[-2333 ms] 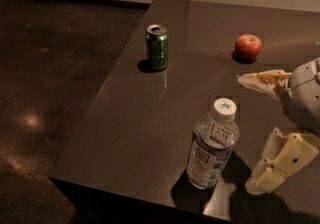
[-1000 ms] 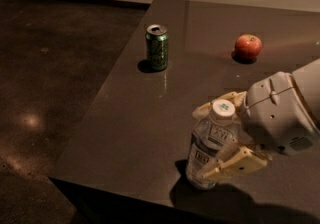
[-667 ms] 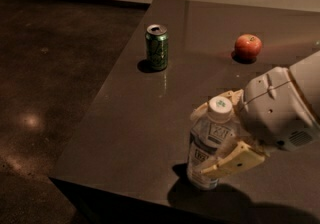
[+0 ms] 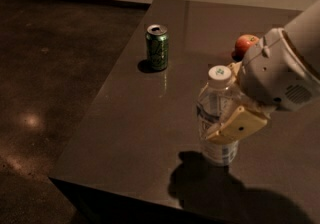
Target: Knock blue plastic bottle over
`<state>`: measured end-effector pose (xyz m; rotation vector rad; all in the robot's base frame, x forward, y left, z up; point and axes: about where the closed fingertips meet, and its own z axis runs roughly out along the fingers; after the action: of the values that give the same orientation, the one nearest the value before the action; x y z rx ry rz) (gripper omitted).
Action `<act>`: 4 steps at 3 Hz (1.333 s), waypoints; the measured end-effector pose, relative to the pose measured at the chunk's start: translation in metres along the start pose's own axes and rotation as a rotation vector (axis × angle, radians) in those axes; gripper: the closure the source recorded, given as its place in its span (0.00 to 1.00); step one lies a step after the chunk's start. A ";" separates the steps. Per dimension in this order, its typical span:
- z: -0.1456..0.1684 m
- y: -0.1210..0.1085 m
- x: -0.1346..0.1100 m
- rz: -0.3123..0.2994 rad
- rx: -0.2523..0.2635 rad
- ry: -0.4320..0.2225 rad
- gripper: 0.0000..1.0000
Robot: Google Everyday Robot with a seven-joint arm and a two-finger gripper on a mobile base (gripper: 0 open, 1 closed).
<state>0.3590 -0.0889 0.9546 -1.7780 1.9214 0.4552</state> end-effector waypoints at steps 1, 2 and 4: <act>-0.006 -0.028 0.008 0.030 0.027 0.148 1.00; -0.007 -0.053 0.023 0.051 0.050 0.299 1.00; 0.011 -0.091 0.053 0.024 0.044 0.589 0.77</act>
Offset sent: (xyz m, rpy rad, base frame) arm 0.0809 -0.0551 -0.0114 -0.4938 0.0439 -0.1437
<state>0.4487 -0.1358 0.9230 -2.0137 2.3085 -0.1280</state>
